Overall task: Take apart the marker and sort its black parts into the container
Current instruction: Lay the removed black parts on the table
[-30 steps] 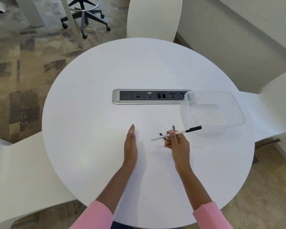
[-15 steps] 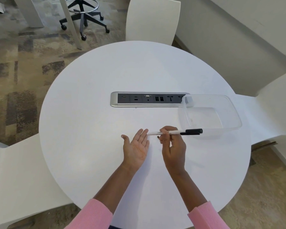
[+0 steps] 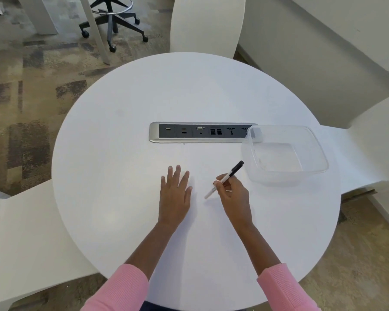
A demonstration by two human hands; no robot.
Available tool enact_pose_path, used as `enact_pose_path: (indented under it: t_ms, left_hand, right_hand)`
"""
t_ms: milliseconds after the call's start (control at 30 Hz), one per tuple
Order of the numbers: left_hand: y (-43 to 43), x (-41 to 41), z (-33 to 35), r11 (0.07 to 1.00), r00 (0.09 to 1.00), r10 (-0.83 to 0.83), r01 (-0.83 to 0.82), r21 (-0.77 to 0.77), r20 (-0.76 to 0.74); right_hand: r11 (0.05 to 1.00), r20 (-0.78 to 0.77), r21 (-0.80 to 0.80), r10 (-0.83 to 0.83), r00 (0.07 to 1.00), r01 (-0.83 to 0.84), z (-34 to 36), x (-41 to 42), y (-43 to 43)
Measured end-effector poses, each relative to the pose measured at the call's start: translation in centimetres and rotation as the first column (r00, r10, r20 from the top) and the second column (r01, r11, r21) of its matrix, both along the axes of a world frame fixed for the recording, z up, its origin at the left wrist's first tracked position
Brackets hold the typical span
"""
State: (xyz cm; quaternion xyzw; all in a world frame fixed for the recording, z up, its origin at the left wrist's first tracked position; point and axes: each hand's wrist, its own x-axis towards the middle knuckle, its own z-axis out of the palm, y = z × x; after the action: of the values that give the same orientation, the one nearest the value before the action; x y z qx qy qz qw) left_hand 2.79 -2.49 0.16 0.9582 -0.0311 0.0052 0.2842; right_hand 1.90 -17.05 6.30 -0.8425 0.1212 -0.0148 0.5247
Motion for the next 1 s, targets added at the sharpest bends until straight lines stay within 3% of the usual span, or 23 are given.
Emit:
enact_pose_path:
  t_ms: [67, 200, 300, 400, 500, 633, 700, 800, 833, 1000]
  left_hand:
    - [0.3, -0.2, -0.9, 0.984, 0.999, -0.024, 0.031, 0.174, -0.038]
    - [0.5, -0.8, -1.7, 0.976, 0.997, -0.032, 0.045, 0.215, -0.064]
    - [0.6, -1.1, -2.0, 0.976, 0.998, -0.031, 0.042, 0.212, -0.053]
    - [0.6, -1.1, -2.2, 0.980, 0.999, -0.026, 0.035, 0.198, -0.046]
    - [0.6, -1.1, -2.2, 0.980, 0.999, -0.025, 0.032, 0.194, -0.039]
    - [0.6, -1.2, -2.2, 0.983, 1.000, -0.018, 0.022, 0.184, -0.021]
    - [0.6, -1.2, -2.3, 0.983, 1.000, -0.017, 0.021, 0.183, -0.020]
    - [0.6, -1.2, -2.4, 0.983, 1.000, -0.019, 0.022, 0.182, -0.018]
    - [0.6, -1.2, -2.3, 0.982, 1.000, -0.022, 0.025, 0.185, -0.017]
    - [0.6, -1.1, -2.3, 0.984, 1.000, -0.013, 0.013, 0.179, -0.004]
  right_hand:
    - [0.999, 0.093, -0.040, 0.012, 0.996, -0.008, 0.0, -0.3, 0.0]
    - [0.984, 0.340, -0.176, 0.082, 0.937, -0.023, -0.1, -1.2, 0.4]
    - [0.938, 0.205, -0.317, 0.212, 0.955, -0.140, -0.9, -1.3, 0.2]
    - [0.925, 0.024, -0.322, 0.220, 0.975, -0.201, -1.4, -1.1, -0.2]
    - [0.958, 0.125, -0.265, 0.143, 0.982, -0.106, -0.6, -1.3, -0.3]
    - [0.985, 0.378, -0.168, 0.032, 0.925, 0.034, 0.0, -2.0, -0.3]
    - [0.980, 0.335, -0.199, 0.053, 0.941, 0.015, -0.5, -2.1, -0.2]
    - [0.960, 0.010, -0.248, 0.140, 0.990, -0.134, -1.6, -2.0, -0.3]
    - [0.961, -0.016, -0.240, 0.137, 0.990, -0.137, -1.8, -2.0, -0.4]
    - [0.984, 0.202, -0.181, 0.035, 0.979, 0.002, -0.9, -2.1, -0.4]
